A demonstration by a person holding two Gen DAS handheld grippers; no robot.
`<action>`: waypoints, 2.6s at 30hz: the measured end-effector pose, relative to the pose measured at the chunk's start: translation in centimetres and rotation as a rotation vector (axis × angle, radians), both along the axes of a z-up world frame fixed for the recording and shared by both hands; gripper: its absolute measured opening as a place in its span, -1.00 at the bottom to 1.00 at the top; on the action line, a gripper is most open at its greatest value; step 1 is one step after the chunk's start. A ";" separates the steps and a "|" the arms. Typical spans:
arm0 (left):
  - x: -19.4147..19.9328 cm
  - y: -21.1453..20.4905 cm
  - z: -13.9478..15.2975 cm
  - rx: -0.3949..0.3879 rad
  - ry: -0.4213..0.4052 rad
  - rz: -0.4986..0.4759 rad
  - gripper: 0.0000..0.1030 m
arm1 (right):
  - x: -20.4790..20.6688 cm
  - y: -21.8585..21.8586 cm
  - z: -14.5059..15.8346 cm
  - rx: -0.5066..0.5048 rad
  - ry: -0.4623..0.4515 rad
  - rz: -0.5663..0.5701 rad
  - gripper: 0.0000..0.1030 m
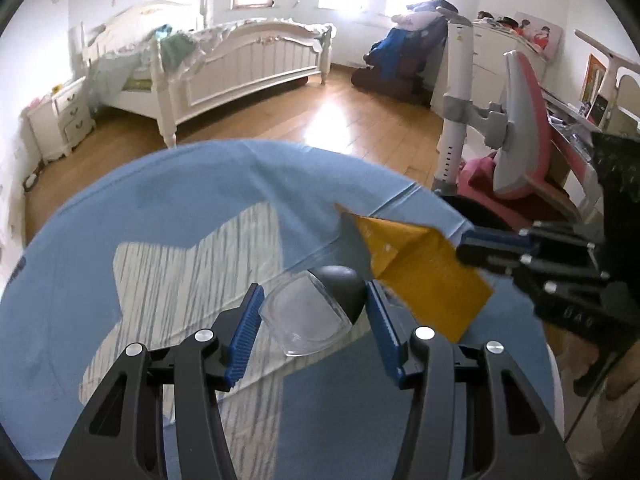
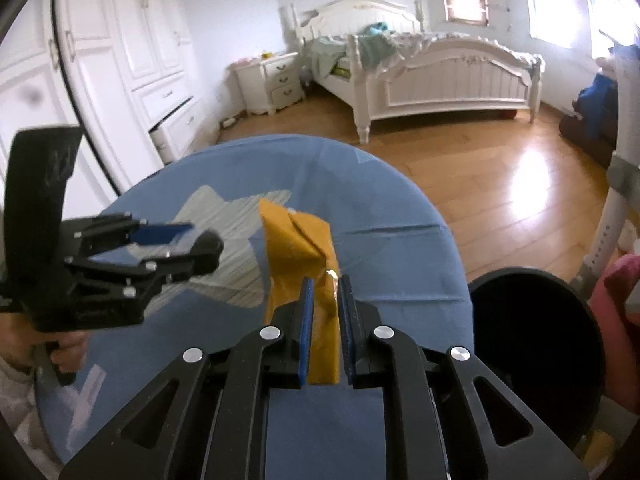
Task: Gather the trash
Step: 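Grasp the clear plastic lid with the left tool while the right tool grasps the yellow mailer, then carry the clear lid and yellow mailer over the black bin and open both tools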
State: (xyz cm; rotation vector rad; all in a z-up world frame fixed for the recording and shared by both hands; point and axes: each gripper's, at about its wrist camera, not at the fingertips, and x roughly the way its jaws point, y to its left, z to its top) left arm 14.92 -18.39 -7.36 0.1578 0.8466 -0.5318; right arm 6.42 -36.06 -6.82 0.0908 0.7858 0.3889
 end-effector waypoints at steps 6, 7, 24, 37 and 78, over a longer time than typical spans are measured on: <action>0.1 -0.2 0.4 -0.024 0.013 0.024 0.00 | 1.2 -0.2 -0.3 0.002 0.040 0.003 0.57; 0.1 0.0 0.4 -0.023 0.013 0.037 0.00 | 1.5 -0.1 -0.3 0.018 0.034 0.009 0.64; 0.1 -0.2 3.8 -0.072 -0.018 0.075 0.01 | -0.3 -2.1 0.8 0.060 -0.050 -0.011 -0.79; -0.3 -13.2 5.3 -0.200 -0.018 -0.159 0.01 | -7.0 -14.3 1.4 -0.005 -0.157 -0.392 -0.79; 1.8 -23.6 0.6 -0.189 0.037 -0.321 0.88 | -5.0 -20.2 -6.3 -0.089 -0.060 -0.583 0.44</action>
